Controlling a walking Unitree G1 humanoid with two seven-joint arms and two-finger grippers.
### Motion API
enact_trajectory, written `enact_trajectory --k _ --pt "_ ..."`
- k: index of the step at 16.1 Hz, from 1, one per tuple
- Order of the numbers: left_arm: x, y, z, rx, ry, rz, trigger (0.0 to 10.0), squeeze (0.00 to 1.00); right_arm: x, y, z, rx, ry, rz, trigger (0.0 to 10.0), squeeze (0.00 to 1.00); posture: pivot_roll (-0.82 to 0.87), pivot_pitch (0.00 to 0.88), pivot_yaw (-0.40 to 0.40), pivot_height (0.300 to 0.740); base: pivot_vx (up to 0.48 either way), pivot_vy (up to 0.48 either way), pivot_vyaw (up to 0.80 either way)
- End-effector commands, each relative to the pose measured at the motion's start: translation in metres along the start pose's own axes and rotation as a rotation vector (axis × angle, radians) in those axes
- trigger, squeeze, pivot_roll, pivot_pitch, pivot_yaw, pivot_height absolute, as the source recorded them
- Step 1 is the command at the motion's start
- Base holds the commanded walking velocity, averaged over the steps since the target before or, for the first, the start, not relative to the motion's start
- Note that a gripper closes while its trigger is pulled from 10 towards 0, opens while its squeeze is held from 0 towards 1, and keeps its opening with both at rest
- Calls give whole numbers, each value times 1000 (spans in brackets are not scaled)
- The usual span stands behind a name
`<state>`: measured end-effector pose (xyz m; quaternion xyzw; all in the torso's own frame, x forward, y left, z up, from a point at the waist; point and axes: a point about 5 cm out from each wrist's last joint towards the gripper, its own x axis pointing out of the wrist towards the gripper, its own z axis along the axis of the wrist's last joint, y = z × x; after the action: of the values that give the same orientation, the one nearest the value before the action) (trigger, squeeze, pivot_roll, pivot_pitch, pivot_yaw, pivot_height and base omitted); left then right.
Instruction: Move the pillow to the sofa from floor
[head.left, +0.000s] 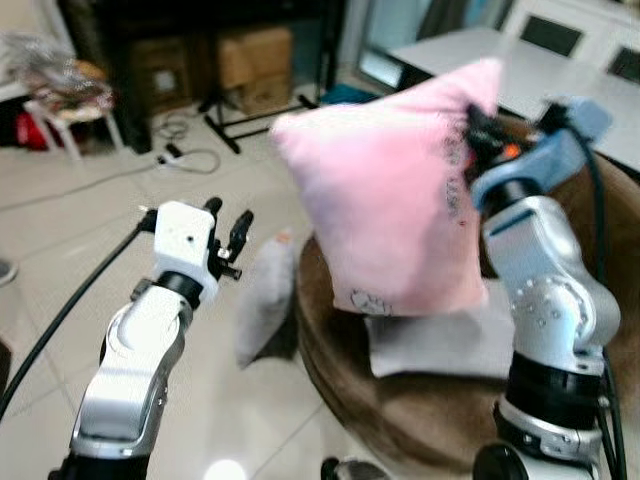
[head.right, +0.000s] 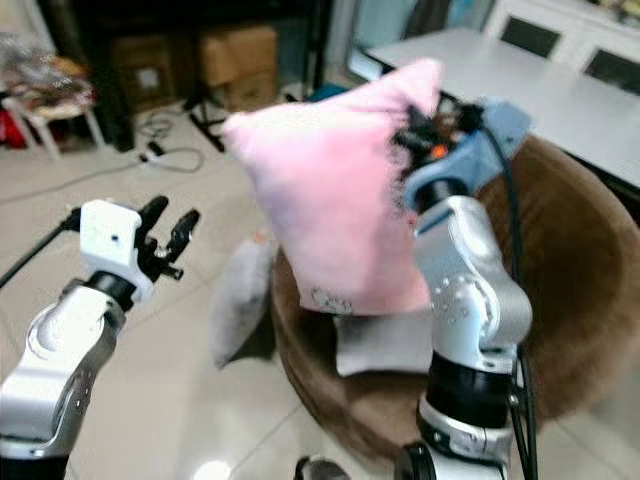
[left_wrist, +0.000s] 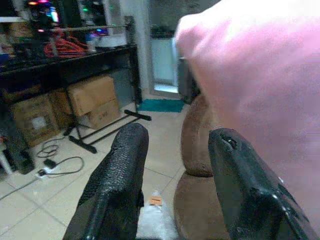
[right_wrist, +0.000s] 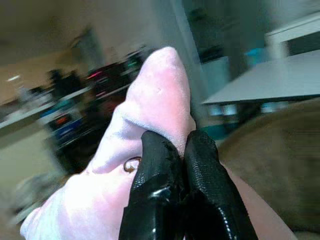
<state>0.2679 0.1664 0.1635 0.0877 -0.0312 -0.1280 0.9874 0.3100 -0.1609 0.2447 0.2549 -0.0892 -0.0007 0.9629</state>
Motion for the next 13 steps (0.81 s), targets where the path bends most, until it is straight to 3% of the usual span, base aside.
enact_trajectory --k 1,4,10,13 --pt "2 1 -1 15 16 -8 10000 0 0 -4 15 -6 -79 -34 10000 0 -2 0 -36 740 0 0 -800" --pt "2 1 -1 29 14 -13 10000 0 0 -5 20 -14 -92 -48 10000 0 -9 0 -31 740 0 0 -800" --pt "4 3 2 31 -11 -18 10000 0 -2 -12 8 -97 -61 -87 10000 0 -16 0 -23 740 0 0 -800" --pt "5 5 3 33 -16 -15 10000 0 -2 -8 8 -129 -83 -60 10000 0 -15 0 -24 740 264 0 -533"
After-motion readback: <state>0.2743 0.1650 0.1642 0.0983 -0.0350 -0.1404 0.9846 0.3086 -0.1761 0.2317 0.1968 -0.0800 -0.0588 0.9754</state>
